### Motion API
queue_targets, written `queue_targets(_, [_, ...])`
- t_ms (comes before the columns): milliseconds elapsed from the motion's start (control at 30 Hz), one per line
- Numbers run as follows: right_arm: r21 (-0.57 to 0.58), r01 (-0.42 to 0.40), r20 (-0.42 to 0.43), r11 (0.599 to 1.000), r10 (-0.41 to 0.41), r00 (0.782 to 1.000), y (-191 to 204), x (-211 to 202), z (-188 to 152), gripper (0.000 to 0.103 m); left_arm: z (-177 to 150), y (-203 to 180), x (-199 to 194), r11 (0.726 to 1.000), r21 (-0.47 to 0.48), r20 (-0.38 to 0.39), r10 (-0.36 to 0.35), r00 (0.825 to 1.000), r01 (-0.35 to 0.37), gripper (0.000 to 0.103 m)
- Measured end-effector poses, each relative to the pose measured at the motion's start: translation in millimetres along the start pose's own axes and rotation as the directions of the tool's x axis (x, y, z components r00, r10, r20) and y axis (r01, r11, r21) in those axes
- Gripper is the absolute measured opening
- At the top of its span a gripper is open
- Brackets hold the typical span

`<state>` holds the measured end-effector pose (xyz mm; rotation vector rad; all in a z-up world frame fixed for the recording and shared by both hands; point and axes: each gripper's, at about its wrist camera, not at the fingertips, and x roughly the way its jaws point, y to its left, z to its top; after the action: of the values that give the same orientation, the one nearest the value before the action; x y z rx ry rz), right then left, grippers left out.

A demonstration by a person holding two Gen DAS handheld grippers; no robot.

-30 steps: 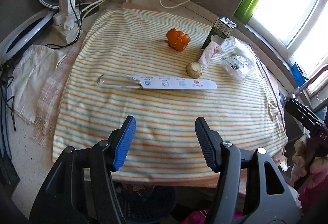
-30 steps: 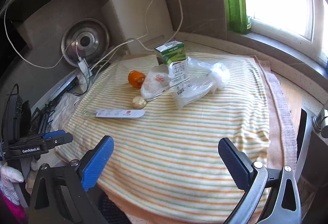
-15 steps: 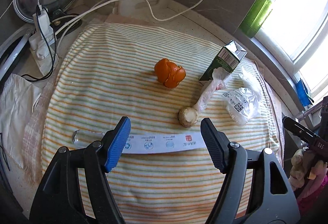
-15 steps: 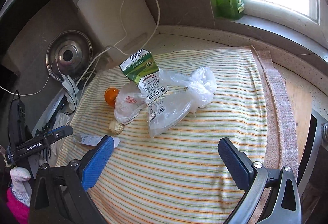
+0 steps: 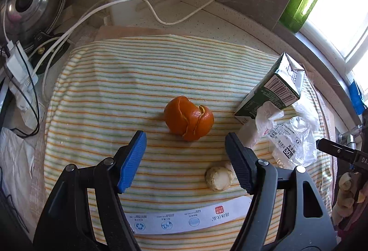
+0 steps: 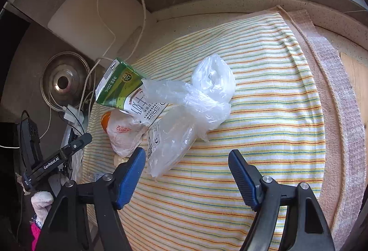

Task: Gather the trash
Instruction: 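Grasp the peeled orange with the left gripper while the right gripper grasps the plastic bag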

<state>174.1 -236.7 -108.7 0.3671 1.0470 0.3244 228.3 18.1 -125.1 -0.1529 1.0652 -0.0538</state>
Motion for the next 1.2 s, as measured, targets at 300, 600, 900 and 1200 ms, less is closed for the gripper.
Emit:
queue_targets(300, [0.002, -0.029, -0.040, 1.000, 0.029, 0.999, 3.5, 21.2, 15.8, 0.074, 12.2, -15.3, 40.2, 0.990, 0.124, -0.073, 0.071, 0.995, -0.062, 0.073])
queue_targets(600, [0.060, -0.056, -0.077, 0.997, 0.060, 0.995, -2.0, 44.8, 28.5, 0.068, 20.8, -17.7, 54.4, 0.994, 0.110, -0.099, 0.029, 0.995, -0.018, 0.073])
queue_targets(900, [0.104, -0.036, -0.091, 0.994, 0.045, 0.995, 2.3, 57.1, 36.6, 0.042, 23.9, -10.8, 51.5, 0.998, 0.060, -0.078, -0.005, 0.997, 0.009, 0.053])
queue_targets(1200, [0.122, -0.061, -0.061, 0.991, 0.069, 0.996, -1.7, 47.3, 31.7, 0.015, 21.2, -8.1, 42.4, 1.000, 0.028, -0.051, -0.009, 0.999, 0.010, 0.049])
